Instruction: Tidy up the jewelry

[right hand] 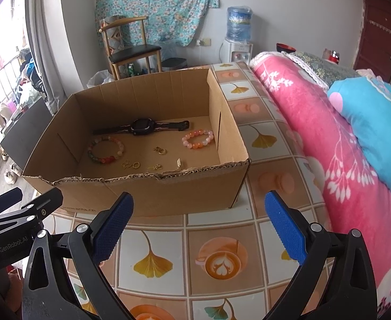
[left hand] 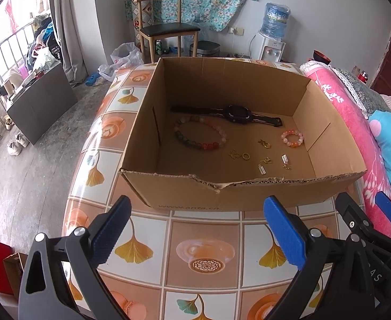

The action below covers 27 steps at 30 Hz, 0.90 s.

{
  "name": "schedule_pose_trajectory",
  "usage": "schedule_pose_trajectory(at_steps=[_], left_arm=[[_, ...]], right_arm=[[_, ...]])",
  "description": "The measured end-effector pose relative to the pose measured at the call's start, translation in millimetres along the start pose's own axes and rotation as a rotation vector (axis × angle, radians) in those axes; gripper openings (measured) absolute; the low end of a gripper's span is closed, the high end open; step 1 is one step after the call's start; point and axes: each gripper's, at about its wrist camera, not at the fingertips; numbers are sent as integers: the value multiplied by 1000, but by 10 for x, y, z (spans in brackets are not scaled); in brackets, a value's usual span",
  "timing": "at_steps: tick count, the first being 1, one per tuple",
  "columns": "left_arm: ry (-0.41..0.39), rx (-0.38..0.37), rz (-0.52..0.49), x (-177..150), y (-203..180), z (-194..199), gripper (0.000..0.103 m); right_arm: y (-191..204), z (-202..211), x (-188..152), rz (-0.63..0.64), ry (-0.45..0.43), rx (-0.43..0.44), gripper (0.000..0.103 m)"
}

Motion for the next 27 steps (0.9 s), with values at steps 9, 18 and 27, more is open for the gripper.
schedule_pose_trajectory(at_steps=[9, 18, 27], left_arm=[[0, 0, 0, -5, -6, -1, 98], [-4, 3, 0, -7, -11, 11, 98], [-6, 7, -1, -8, -9, 21, 98]], right_arm=[[-4, 3, -3, 0, -1, -1, 95], [-1, 8, -5, -1, -2, -1, 95], [-8, 6, -5, -1, -1, 0, 95]])
Point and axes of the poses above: each gripper's, at about its wrist camera, not at the fingertips, and z roughly against the way its jaws point, y to its left, x to its top, and after that the axes turned 1 degree about x, right-handed
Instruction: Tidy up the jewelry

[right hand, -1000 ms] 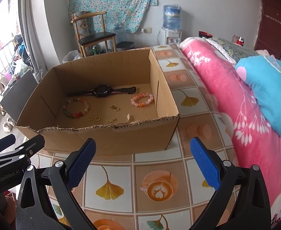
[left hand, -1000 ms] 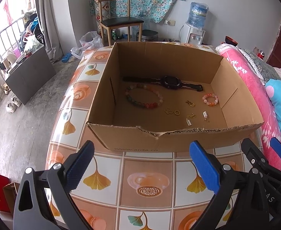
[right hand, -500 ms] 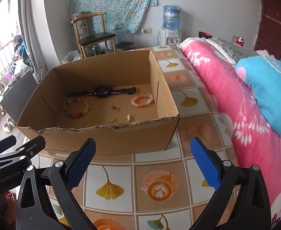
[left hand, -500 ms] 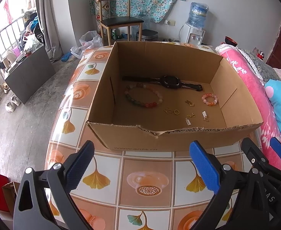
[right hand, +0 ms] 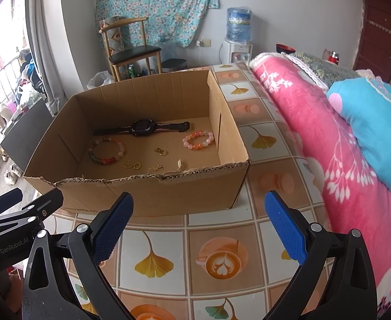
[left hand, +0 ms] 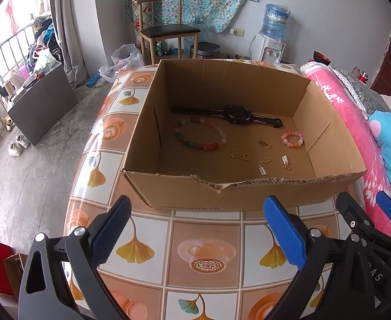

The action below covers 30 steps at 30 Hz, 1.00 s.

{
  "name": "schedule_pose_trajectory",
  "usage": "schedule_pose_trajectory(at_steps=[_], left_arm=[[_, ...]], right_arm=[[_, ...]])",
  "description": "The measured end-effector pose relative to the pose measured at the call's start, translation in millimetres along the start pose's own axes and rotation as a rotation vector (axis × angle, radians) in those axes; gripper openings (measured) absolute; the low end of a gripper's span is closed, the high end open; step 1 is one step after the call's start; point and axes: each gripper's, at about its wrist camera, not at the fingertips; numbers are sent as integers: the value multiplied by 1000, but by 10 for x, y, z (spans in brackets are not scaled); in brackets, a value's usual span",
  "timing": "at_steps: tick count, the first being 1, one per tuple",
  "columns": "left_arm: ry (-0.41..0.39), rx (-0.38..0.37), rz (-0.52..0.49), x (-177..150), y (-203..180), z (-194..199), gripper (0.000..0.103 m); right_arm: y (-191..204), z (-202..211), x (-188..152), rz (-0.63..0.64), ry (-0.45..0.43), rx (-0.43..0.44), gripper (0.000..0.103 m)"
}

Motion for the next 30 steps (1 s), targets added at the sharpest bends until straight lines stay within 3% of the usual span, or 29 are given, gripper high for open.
schedule_pose_trajectory(at_steps=[30], left_arm=[[-3, 6, 1, -4, 21, 6, 98]], right_arm=[[24, 29, -8, -5, 0, 8, 95]])
Point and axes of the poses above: each gripper's, at about its wrist camera, not at the fingertips, and z roughly against the way its jaws point, y to its left, x to its top, and after that the axes turned 1 degree about x, right-handed
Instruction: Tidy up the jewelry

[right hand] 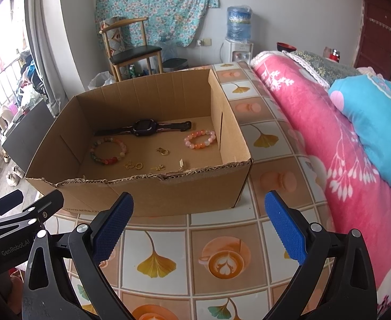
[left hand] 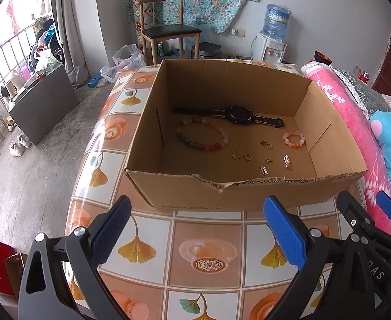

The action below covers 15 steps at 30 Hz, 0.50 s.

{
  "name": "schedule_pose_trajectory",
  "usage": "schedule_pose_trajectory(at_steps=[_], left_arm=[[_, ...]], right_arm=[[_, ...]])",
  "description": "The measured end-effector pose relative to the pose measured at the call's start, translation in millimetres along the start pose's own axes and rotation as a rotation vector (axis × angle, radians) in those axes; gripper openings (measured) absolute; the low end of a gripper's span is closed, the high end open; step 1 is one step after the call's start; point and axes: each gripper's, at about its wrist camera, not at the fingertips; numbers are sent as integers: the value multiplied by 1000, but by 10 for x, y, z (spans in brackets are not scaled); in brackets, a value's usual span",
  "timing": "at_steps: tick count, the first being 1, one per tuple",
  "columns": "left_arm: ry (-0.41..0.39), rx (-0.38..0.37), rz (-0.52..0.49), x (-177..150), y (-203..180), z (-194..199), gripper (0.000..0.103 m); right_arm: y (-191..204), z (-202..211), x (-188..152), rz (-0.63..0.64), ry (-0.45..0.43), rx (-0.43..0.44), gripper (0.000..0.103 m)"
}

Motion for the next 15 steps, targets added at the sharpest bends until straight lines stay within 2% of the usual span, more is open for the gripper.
schedule_pose_trajectory(at_steps=[15], left_arm=[[-10, 7, 2, 9, 11, 28, 98]], right_arm=[[56, 5, 3, -1, -3, 2, 95]])
Point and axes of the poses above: each gripper's, at about its wrist camera, not at the fingertips, and z roughly against the way its jaws point, y to its left, x to its top, and after that the axes turned 1 degree about x, right-handed
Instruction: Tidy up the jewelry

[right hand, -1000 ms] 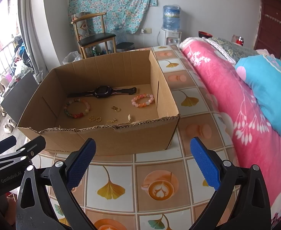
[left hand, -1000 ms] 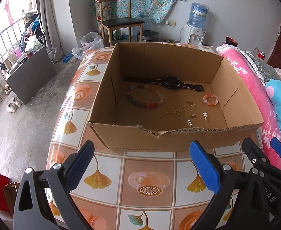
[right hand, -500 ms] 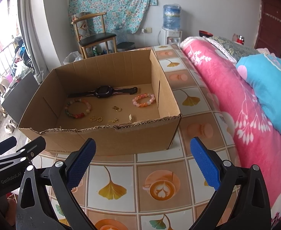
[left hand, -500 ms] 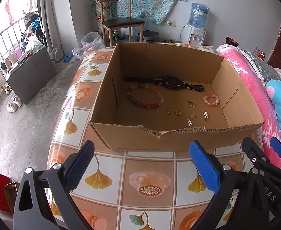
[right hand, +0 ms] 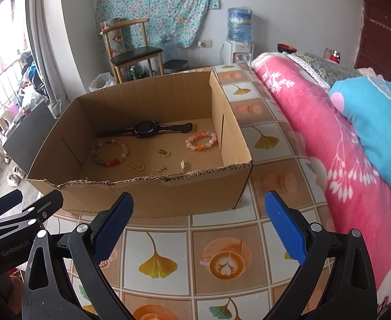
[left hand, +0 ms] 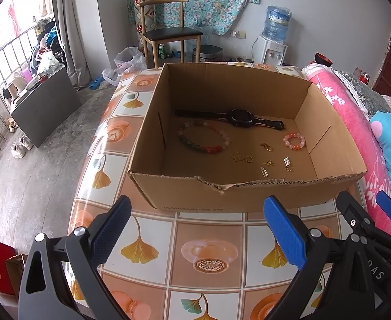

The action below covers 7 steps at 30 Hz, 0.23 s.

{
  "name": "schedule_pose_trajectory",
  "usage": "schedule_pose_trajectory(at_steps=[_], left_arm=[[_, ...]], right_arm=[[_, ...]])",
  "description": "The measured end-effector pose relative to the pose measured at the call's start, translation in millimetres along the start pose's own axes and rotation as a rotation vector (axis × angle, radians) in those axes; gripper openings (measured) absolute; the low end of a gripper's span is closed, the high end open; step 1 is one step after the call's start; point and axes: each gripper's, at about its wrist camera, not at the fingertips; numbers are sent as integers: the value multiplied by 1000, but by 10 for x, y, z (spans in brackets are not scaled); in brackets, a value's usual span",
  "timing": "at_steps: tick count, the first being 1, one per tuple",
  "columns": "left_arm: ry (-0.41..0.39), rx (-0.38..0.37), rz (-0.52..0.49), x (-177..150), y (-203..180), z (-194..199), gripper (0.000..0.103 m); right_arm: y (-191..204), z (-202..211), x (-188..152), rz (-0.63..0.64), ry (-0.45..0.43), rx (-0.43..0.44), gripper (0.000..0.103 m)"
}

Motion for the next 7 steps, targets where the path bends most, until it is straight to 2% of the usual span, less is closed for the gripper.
schedule_pose_trajectory(at_steps=[7], left_arm=[[-4, 6, 1, 10, 3, 23, 98]], right_arm=[[-24, -2, 4, 1, 0, 2, 95]])
Point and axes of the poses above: each gripper's, at about its wrist camera, not at the fingertips, and z roughly against the way its jaws point, y to its left, x to its top, and after that the axes turned 1 degree about x, right-handed
